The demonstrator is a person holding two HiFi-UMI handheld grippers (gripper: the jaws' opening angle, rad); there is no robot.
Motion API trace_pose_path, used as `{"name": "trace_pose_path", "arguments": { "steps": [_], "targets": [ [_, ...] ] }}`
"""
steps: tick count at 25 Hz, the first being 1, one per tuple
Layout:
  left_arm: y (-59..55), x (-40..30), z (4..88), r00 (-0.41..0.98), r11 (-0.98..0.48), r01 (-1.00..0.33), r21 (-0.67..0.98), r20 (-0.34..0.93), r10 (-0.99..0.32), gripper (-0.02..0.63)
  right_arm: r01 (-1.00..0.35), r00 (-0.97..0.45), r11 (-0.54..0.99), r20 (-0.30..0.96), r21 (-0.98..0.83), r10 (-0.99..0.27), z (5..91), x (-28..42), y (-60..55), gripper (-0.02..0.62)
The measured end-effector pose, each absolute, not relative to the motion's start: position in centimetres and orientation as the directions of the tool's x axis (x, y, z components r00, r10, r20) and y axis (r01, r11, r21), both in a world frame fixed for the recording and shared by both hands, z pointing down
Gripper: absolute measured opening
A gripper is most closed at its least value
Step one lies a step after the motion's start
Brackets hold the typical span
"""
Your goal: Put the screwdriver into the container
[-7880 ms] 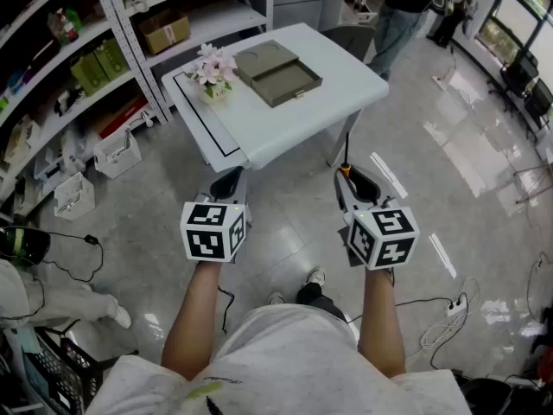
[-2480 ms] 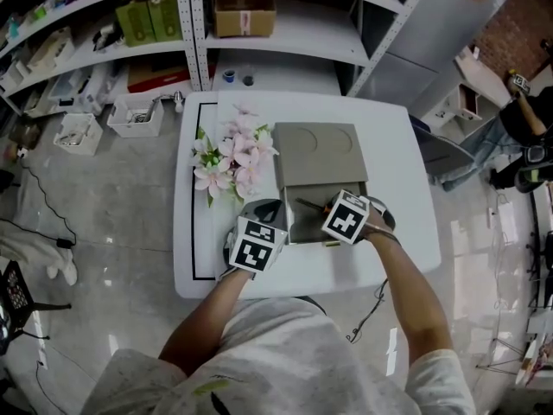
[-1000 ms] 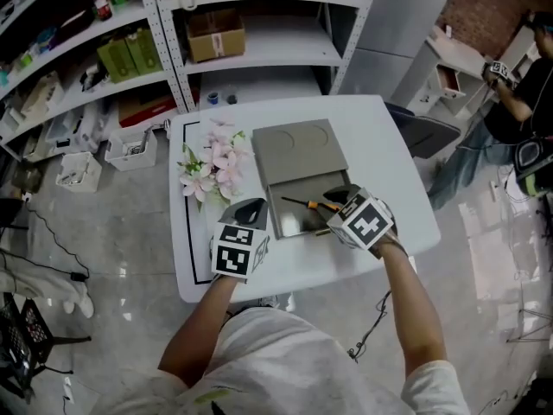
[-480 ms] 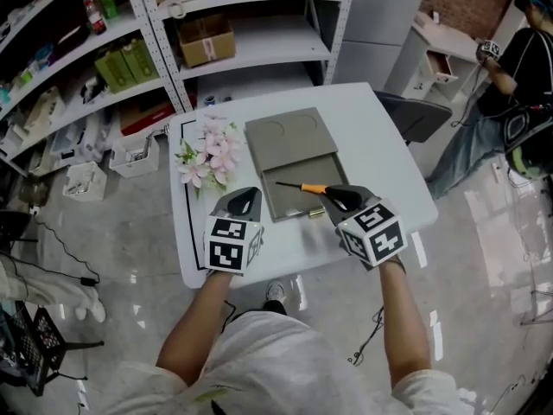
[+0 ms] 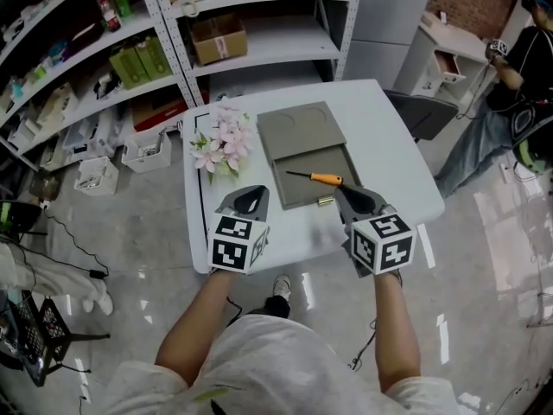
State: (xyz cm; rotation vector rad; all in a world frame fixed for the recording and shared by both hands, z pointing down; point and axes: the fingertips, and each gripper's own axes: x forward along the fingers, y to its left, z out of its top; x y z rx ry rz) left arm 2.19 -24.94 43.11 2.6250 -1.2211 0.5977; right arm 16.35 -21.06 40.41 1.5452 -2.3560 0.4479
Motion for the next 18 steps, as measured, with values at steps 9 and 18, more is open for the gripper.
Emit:
{"name": "trace_pose_path", "arguments": {
  "steps": [9,18],
  "targets": [
    [-23.5,1.5,42.4,0.592,-0.656,-0.754,-0.006,0.425,-0.685,0.005,-0.916,-0.395,0.389,0.382,-0.097,-0.835,39.9,15.0,-19.6,0.004],
    [-23.4,1.7,42.4,0.596,-0.658,-0.753,-0.003,0.423,-0.683,0.005,-0.917,-0.392,0.389,0.380,-0.090,-0.838,39.7,15.2,-19.2,0.003]
  ]
}}
